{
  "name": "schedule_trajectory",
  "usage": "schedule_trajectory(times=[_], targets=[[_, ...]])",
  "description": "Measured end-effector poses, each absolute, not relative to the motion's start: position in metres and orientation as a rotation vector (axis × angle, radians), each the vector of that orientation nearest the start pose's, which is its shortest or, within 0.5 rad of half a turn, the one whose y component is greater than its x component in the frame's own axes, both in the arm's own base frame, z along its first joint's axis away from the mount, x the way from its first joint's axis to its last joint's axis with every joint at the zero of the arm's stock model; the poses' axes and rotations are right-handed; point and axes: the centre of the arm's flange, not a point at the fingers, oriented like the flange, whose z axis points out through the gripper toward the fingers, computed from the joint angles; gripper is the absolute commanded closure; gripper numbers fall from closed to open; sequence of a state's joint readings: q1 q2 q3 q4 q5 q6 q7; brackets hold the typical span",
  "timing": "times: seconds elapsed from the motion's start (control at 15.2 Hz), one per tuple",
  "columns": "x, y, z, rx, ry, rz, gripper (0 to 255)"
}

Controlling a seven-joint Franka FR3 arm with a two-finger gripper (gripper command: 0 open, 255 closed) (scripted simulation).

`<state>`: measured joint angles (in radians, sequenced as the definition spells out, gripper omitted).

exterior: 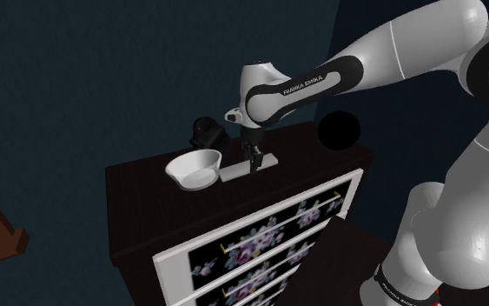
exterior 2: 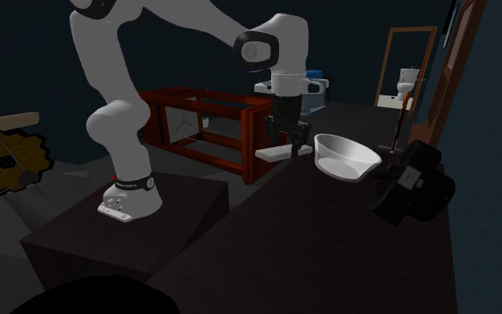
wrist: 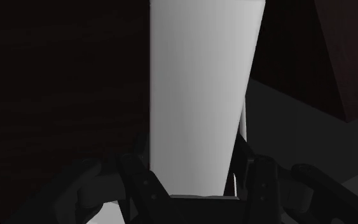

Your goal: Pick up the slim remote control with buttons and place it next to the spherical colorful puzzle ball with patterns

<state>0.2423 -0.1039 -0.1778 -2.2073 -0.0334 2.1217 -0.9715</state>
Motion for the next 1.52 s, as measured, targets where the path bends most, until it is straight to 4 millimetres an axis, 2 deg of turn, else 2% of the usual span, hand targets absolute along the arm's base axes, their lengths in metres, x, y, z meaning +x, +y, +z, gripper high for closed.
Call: schedule_trajectory(times=[1.52], targets=[[0.512,0.031,0.547,-2.73,-1.589,-0.018,255]])
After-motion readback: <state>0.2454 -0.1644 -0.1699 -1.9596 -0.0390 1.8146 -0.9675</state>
